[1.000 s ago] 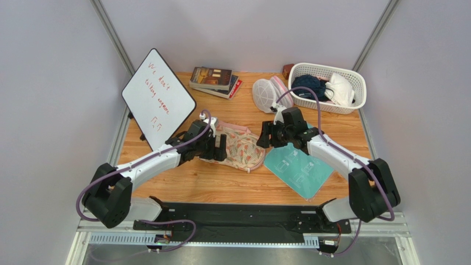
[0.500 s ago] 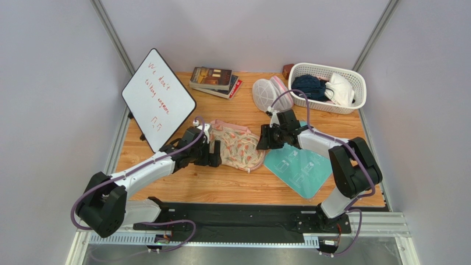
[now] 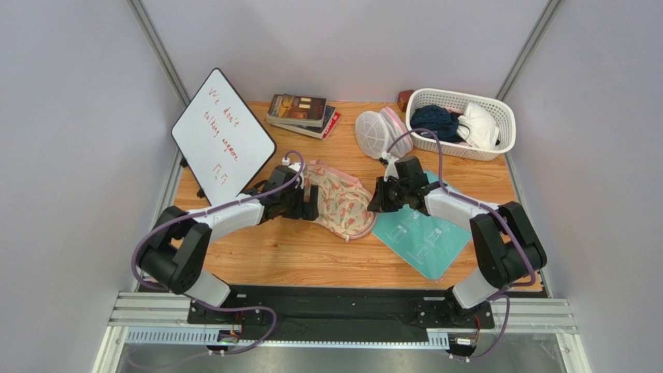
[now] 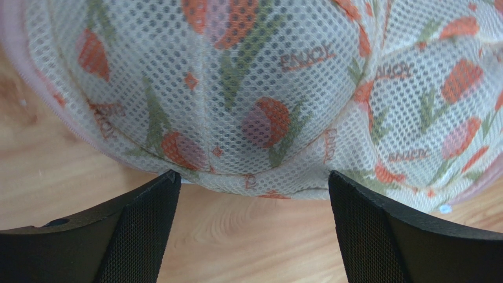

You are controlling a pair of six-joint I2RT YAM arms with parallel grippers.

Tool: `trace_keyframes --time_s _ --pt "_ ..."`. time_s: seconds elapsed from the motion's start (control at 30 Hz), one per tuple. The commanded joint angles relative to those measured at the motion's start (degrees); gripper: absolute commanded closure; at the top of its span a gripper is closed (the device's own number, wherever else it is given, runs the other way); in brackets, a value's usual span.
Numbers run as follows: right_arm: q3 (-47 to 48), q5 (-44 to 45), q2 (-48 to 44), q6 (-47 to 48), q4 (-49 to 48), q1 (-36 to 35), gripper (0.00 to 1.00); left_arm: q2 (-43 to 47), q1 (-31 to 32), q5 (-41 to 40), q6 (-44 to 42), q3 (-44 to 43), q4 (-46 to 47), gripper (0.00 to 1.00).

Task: Unzip the laundry bag and remove the bra
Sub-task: Open the laundry bag at the center of the board.

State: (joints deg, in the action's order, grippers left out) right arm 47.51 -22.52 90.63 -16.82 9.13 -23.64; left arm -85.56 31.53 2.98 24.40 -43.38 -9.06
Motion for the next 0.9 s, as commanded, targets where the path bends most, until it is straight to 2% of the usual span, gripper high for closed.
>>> trace_keyframes --time_s 0.0,0.13,0.33,0.47,0.73,0.87 --pt "-2.1 0.4 -6.0 -1.9 -2.4 0.1 0.92 -3.8 -0.4 1.2 -3.0 -5.2 3.9 0.01" --pt "-2.6 1.2 -10.6 -1.9 -0.6 0.0 0.91 -6.3 -0.6 1.2 -3.9 -9.7 2.4 0.01" --pt "-2.5 1.0 -13.9 -1.5 0.6 -0.1 0.93 -4.2 -0.6 0.7 -3.7 -9.4 2.6 0.01" --pt "-2.8 0.9 -14.3 -0.5 -0.2 -1.4 1.00 -0.9 -0.6 0.3 -3.1 -8.2 1.6 0.01" --pt "-2.7 3.5 -17.4 4.1 -1.7 -7.8 1.00 9.9 -0.6 0.7 1.9 -3.8 0.4 0.01" --pt "-2.4 5.6 -19.7 6.5 -1.7 -11.3 1.00 12.2 -0.6 5.2 4.6 -4.4 -0.3 0.01"
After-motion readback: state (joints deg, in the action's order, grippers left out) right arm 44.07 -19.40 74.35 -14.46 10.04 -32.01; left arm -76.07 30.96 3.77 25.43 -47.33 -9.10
